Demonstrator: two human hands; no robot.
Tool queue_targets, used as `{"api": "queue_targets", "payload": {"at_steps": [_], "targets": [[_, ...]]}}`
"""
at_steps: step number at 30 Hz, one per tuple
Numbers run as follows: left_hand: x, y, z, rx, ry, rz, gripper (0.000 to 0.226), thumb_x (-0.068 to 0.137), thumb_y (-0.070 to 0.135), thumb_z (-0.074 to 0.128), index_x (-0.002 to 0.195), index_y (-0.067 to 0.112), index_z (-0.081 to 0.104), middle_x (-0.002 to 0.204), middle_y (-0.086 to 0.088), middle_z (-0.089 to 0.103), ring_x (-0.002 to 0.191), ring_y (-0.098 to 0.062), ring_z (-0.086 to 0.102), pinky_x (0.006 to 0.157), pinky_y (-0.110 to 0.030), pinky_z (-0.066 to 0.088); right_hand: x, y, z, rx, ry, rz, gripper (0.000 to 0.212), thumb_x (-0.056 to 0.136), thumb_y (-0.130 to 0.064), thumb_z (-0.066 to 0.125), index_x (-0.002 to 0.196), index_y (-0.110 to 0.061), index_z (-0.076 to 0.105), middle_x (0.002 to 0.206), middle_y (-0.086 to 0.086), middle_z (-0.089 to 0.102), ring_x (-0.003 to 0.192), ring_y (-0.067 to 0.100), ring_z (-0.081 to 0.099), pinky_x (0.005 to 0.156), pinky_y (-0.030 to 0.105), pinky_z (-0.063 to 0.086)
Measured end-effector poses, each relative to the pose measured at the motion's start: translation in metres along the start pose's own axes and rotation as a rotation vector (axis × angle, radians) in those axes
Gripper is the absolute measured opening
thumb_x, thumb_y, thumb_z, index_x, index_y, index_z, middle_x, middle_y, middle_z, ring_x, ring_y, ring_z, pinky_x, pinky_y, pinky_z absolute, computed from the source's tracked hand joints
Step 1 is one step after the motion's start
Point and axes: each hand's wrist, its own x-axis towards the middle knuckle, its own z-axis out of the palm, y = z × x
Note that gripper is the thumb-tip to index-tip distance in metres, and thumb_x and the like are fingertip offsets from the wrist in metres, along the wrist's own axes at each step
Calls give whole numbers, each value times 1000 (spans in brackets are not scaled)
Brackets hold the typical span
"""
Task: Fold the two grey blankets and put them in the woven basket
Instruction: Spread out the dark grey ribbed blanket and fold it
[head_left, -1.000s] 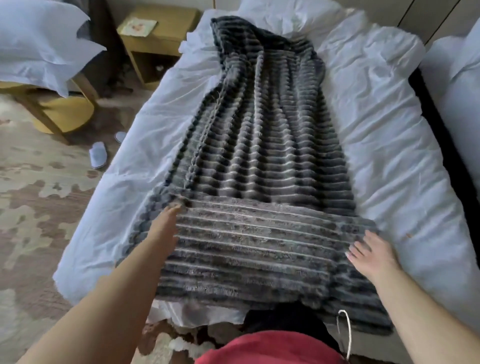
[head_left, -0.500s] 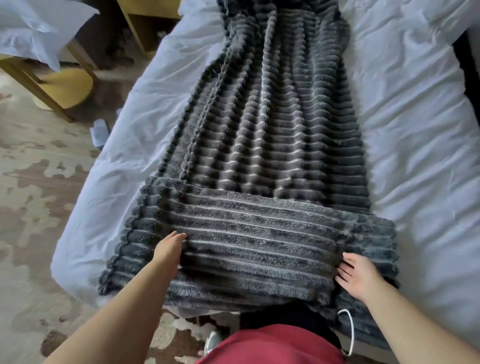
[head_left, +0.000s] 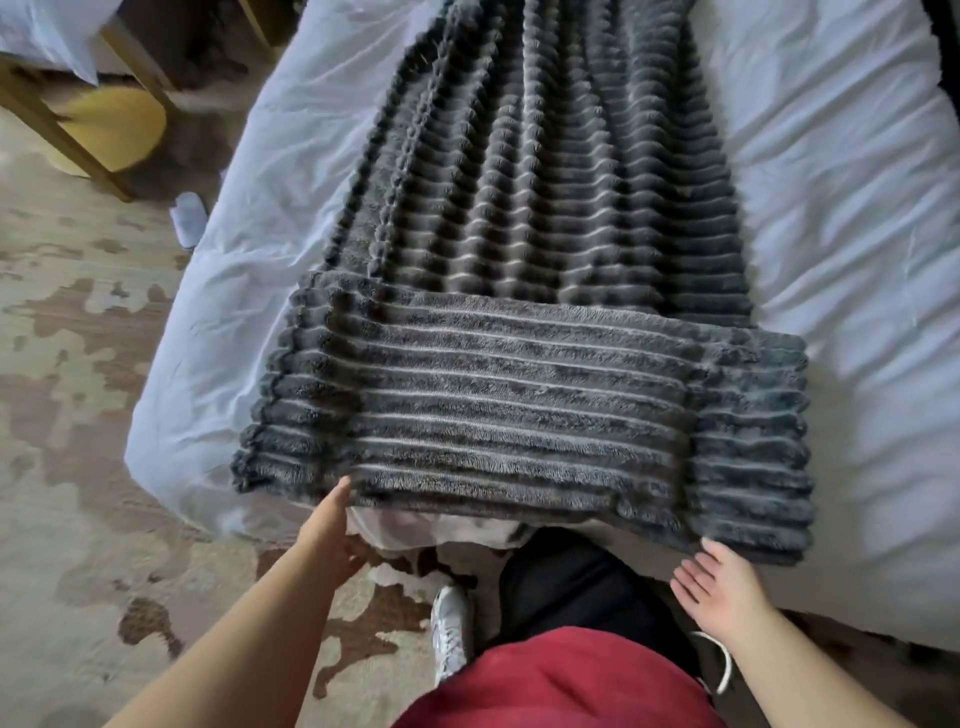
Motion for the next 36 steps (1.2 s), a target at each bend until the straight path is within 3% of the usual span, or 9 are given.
{"api": "queue_targets", "payload": {"at_steps": [3, 6, 9, 15, 20, 24, 28, 32, 36], "targets": [[17, -9, -4, -320, -212, -36, 68, 76, 56, 66, 125, 14, 46, 107, -12, 54, 98, -25, 55, 88, -41, 47, 15, 12, -14, 172, -15, 49, 69, 93, -40, 56, 148, -7, 28, 142, 16, 42, 136, 29, 38, 111, 43, 30], [32, -2, 5, -565, -272, 31, 67, 79, 56, 65, 131, 17, 53, 128, -9, 56, 115, -27, 54, 94, -40, 47, 33, 7, -8, 396, -105, -15, 80, 85, -48, 62, 147, -11, 28, 152, 12, 33, 141, 30, 31, 114, 48, 23], [28, 11, 20, -674, -415, 12, 55, 85, 45, 61, 133, 18, 54, 130, -15, 59, 121, -35, 54, 99, -46, 46, 33, -6, 11, 488, -171, -70, 55, 81, -50, 67, 122, -14, 57, 136, 12, 54, 124, 33, 49, 107, 50, 32], [-42, 65, 30, -628, -514, 140, 30, 72, 25, 60, 100, 18, 65, 92, -5, 72, 87, -22, 67, 86, -40, 51, -34, -68, 42, 502, -125, -185, 32, 89, -40, 55, 116, -25, 60, 127, 3, 59, 113, 24, 54, 106, 40, 35], [-163, 162, 39, -649, -735, 380, 40, 71, 21, 53, 110, 16, 62, 95, -3, 68, 92, -18, 62, 98, -31, 46, -176, -176, 64, 514, -397, -495, 64, 59, -27, 58, 123, -25, 60, 119, 0, 66, 87, 18, 66, 87, 35, 51], [-270, 214, 25, -753, -962, 587, 27, 72, 20, 54, 95, 13, 66, 79, -1, 73, 81, -15, 67, 89, -27, 51, -293, -229, 55, 583, -688, -750, 52, 48, -29, 65, 100, -24, 64, 90, -2, 75, 73, 17, 73, 59, 32, 60], [-321, 218, -5, -813, -1109, 674, 34, 64, 22, 58, 96, 13, 67, 83, -3, 74, 79, -17, 70, 78, -29, 57, -348, -228, 32, 645, -838, -866, 75, 23, -33, 71, 97, -26, 64, 83, -4, 76, 72, 16, 73, 59, 36, 60], [-315, 191, -35, -794, -1105, 708, 31, 68, 22, 58, 97, 15, 66, 86, -1, 74, 82, -16, 69, 80, -30, 56, -354, -184, 7, 702, -811, -848, 78, 25, -35, 72, 102, -30, 63, 83, -6, 75, 74, 13, 72, 61, 31, 60], [-275, 146, -63, -755, -1007, 649, 18, 90, 22, 49, 94, 14, 65, 76, -1, 74, 70, -14, 71, 67, -25, 59, -320, -126, -9, 723, -659, -722, 45, 84, -33, 62, 128, -31, 57, 119, 0, 66, 109, 21, 62, 95, 41, 49]]}}
